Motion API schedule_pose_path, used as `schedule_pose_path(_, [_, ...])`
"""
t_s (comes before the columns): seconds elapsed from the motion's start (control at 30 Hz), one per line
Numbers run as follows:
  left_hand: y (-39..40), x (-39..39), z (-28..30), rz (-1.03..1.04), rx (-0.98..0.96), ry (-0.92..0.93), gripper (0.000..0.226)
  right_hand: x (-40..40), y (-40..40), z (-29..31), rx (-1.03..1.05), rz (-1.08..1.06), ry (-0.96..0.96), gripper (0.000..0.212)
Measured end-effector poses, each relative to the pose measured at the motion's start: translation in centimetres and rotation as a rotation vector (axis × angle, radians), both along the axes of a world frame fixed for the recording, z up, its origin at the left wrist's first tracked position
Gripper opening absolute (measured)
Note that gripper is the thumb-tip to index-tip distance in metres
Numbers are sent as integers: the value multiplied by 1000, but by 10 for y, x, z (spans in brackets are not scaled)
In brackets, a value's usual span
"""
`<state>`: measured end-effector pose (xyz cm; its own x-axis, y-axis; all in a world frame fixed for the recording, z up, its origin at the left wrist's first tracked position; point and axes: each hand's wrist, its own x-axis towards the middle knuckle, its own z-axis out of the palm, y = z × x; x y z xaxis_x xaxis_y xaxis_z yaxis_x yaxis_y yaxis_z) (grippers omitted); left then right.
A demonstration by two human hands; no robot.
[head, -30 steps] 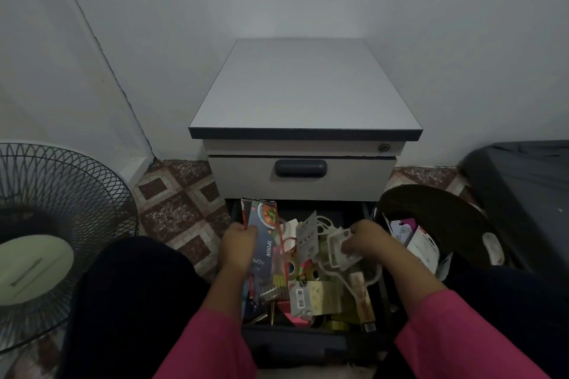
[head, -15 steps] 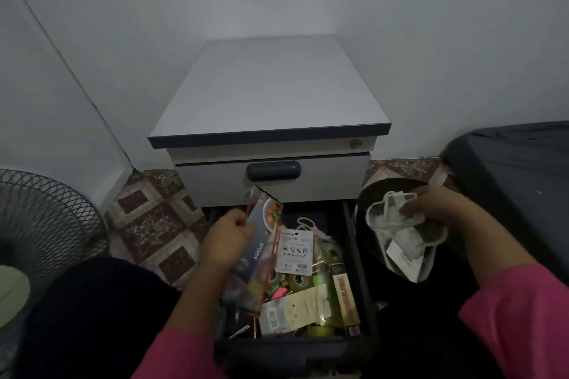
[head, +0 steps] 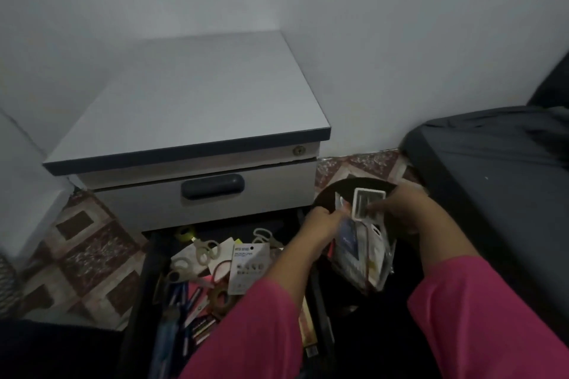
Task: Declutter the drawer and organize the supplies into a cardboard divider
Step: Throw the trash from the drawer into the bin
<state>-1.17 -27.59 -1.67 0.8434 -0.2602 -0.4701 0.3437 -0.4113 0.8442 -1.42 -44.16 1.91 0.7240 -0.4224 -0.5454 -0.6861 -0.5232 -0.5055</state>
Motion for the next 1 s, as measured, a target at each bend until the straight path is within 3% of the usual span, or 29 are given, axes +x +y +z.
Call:
schedule_pose_path(0.07, [-4, 6, -8, -18, 13, 26, 48, 2, -4, 2, -72, 34, 19, 60])
schedule_pose_path(0.2, [19, 8, -22, -3, 15, -40, 38, 5, -5, 4, -134, 64, 27, 63])
schedule_pose_path(0.33, [66, 1, -34, 129, -48, -76, 8, 7, 7, 6, -145, 140, 20, 56])
schedule_pose_path(0.57, [152, -28, -51, 288, 11, -50, 13, -4, 64, 4, -202, 328, 47, 36])
schedule_pose_path(0.8, [192, -60, -79, 181, 331, -128, 14, -28, 143, -27, -143, 484, 134, 20])
schedule_pose_path(0.93, [191, -74, -89, -2, 556, -161, 11, -54, 180, -52, -259, 686, 132, 31])
schedule_pose_path(1.0, [187, -83, -94, -92, 666, -172, 21, -64, 193, -72, -324, 775, 135, 35])
